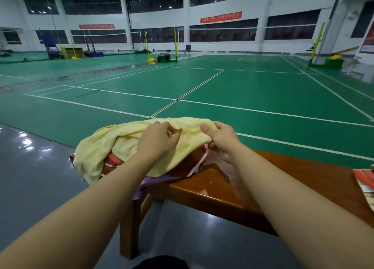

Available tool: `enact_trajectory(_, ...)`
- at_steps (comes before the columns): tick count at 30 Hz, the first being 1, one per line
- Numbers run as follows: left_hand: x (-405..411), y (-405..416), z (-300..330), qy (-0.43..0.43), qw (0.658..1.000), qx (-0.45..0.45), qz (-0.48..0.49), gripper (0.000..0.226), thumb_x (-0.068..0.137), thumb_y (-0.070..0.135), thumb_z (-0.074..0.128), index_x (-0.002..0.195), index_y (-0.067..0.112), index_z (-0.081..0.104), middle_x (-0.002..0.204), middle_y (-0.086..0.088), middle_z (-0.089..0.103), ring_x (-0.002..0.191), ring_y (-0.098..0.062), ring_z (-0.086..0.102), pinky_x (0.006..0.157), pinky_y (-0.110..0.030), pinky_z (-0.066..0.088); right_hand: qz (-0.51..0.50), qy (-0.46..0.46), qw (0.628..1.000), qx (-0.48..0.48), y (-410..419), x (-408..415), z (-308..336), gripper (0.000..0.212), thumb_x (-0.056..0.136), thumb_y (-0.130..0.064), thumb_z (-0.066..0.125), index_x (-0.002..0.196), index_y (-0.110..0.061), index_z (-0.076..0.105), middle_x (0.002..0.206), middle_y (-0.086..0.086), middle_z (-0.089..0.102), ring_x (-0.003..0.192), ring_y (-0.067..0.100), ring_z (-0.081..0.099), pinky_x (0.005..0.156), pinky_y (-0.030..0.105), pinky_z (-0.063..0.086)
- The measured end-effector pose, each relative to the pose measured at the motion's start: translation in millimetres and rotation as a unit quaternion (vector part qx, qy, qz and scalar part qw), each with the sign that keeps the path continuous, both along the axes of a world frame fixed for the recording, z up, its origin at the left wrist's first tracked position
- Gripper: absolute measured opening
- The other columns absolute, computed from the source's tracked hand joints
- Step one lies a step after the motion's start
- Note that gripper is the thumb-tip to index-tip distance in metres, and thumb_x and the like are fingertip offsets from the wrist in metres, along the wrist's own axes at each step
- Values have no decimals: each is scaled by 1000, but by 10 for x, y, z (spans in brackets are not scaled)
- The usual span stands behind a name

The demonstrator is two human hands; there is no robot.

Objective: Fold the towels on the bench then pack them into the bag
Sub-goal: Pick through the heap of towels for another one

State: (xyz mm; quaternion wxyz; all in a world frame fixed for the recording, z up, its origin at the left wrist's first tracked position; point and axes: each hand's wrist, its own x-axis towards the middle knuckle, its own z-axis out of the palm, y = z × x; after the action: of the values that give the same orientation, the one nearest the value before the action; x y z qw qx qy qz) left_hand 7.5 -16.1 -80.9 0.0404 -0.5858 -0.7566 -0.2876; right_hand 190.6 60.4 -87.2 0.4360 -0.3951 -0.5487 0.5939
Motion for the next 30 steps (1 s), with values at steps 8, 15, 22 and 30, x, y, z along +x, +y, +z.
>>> enact_trajectory(8,1007,137,81,-114,960,95,-239,31,90,28,69,120,24,62,99,13,65,88,-2,63,82,-26,54,-93,24,995,12,146,915,84,27,87,-21,80,108,-8,70,87,12,73,70,23,64,68,39,52)
enact_trajectory(15,2024,314,126,-564,769,6,-302,56,94,-4,41,142,26,49,112,-2,67,90,-16,64,74,-29,51,-271,-117,937,186,14,1748,110,30,95,-47,65,89,-18,67,83,-6,67,78,13,63,72,27,48)
enact_trajectory(22,2259,267,112,-744,567,-138,-324,52,102,36,32,145,16,52,137,-17,61,105,-31,58,80,-40,56,-157,-78,980,94,-272,1736,-264,67,76,-78,63,98,-16,71,86,-1,76,76,25,72,75,46,59)
enact_trajectory(30,2381,311,58,-724,584,-147,-337,80,99,70,20,143,12,54,140,-2,62,131,-10,52,111,-31,33,-209,-2,975,75,-208,1812,-345,34,90,-47,72,99,-15,73,93,3,77,89,23,74,79,40,61)
